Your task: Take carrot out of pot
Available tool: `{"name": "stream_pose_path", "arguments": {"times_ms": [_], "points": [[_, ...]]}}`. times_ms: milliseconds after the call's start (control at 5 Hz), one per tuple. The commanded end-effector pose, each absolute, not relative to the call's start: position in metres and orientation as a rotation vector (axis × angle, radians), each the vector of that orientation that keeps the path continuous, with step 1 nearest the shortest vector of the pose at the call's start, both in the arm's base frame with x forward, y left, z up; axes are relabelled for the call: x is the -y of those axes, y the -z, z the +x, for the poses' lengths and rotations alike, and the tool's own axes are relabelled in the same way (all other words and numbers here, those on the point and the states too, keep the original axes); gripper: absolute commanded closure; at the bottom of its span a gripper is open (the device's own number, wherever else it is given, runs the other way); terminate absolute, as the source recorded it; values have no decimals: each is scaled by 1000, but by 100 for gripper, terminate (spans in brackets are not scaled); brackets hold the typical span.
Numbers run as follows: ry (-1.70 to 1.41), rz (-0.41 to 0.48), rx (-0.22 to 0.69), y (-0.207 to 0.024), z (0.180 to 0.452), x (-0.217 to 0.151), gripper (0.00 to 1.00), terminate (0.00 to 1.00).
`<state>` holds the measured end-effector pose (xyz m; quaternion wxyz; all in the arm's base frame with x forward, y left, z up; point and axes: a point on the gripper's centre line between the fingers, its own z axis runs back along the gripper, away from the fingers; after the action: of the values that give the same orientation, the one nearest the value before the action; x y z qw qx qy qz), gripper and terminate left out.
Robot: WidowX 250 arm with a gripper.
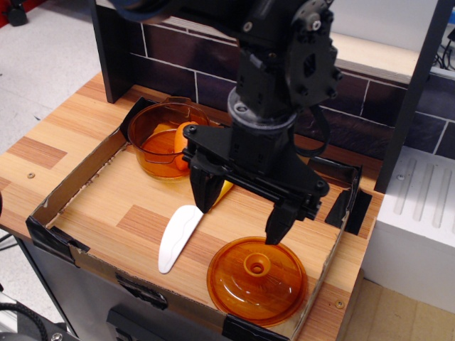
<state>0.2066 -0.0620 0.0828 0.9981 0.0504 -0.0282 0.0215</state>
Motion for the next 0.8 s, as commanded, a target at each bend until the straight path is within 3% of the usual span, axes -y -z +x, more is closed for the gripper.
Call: {"name": "stream_pose_path", "arguments": {"times_ms": [0,400,600], "points": [[-43,101,56,-83,207,62,0,0],[-232,-27,148,-128,231,-6,0,0],[-321,-51,188,-129,246,-48,0,0]]}}
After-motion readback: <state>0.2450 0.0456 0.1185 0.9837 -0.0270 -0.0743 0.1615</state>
